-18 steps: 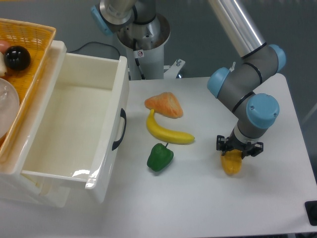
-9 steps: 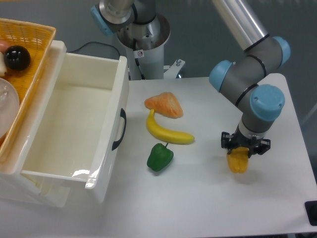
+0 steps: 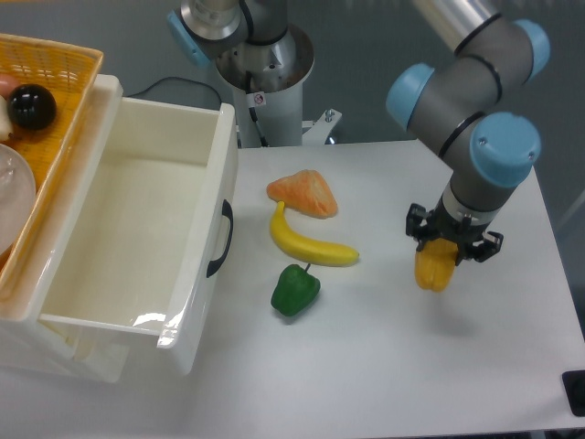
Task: Pick up the yellow pepper
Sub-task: 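Lift the gripped yellow pepper up off the table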
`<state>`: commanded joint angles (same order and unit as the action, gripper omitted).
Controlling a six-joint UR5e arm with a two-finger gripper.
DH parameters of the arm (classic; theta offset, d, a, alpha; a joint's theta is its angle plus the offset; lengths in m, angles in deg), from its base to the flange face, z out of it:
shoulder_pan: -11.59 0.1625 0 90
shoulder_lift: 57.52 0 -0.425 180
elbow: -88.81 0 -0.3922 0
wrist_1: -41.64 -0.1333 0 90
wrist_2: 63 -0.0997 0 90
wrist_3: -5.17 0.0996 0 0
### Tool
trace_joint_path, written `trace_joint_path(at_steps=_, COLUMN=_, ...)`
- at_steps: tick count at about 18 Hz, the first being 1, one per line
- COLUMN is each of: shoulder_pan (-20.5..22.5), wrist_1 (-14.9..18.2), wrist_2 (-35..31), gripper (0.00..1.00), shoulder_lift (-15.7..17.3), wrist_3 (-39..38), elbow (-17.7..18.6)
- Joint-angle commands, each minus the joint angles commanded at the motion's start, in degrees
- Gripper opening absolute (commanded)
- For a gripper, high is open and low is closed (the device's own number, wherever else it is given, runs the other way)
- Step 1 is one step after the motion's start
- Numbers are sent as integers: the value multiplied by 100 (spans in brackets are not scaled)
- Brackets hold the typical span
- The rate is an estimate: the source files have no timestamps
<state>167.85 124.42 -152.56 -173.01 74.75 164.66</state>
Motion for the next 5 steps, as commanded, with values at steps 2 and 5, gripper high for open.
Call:
trace_joint_path(at_steps=2, shoulder_pan=44, wrist_1=123, wrist_2=-183, gripper=23, shoulder_lift=53, wrist_3=274, elbow=0)
trace_joint_path(at_steps=5, shoulder_pan=35, wrist_1=132, wrist_2=-281, gripper=23, shoulder_lift=53, wrist_3=293, elbow=0)
